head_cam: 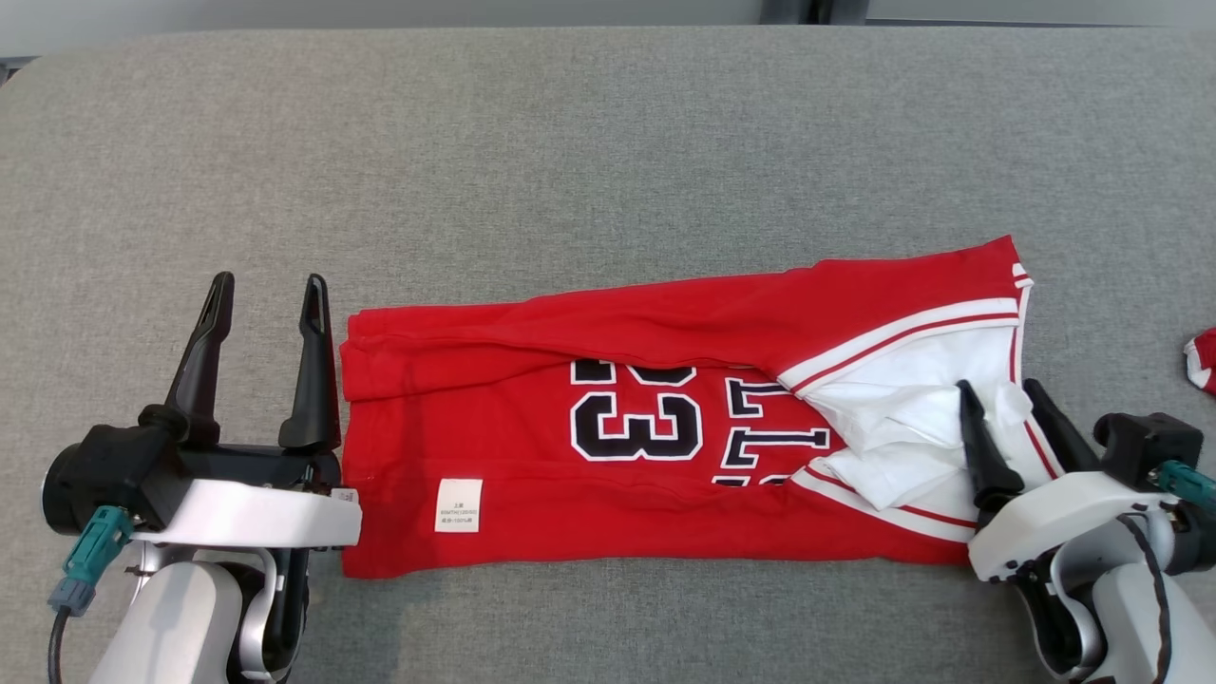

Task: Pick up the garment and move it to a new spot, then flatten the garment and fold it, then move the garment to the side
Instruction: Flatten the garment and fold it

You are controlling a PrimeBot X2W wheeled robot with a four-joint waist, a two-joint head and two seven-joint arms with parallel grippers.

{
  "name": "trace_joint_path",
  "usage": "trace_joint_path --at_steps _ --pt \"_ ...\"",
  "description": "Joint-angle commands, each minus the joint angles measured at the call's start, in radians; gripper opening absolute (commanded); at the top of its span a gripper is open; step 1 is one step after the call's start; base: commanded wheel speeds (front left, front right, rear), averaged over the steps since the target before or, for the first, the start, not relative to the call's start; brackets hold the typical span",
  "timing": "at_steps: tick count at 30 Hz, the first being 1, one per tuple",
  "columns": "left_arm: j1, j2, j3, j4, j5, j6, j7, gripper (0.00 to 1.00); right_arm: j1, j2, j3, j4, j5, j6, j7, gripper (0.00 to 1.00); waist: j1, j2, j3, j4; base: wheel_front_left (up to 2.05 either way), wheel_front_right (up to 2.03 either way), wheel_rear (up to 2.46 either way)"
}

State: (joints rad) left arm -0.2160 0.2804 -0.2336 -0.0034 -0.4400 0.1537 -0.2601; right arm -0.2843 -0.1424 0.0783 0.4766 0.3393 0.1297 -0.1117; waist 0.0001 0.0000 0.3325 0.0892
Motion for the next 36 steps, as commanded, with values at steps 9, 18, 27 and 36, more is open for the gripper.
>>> trace_joint_path --at_steps 9,18,27,36 --pt "-0.01 0.004 0.019 0.016 0.004 -0.01 -0.004 1.0 0.027 -0.001 0.088 0.058 0.074 0.001 -0.04 0.0 -0.0001 0.0 -0.007 -0.023 0.0 0.0 0.0" --pt "-0.001 0.007 0.035 0.015 0.002 -0.013 -0.004 1.0 0.06 -0.082 -0.034 -0.094 0.024 0.001 -0.097 0.0 -0.0001 0.0 -0.01 -0.055 0.0 0.0 0.0" --pt "-0.001 0.008 0.042 0.02 -0.003 -0.021 -0.005 1.0 0.146 -0.101 -0.148 -0.249 -0.042 0.001 -0.035 0.0 -0.0001 0.0 -0.01 -0.083 0.0 0.0 0.0" --pt "-0.021 0.007 0.038 0.038 -0.008 -0.037 -0.005 1.0 0.105 -0.07 -0.064 -0.413 -0.071 0.001 0.01 0.0 -0.0001 0.0 -0.022 -0.086 0.0 0.0 0.0"
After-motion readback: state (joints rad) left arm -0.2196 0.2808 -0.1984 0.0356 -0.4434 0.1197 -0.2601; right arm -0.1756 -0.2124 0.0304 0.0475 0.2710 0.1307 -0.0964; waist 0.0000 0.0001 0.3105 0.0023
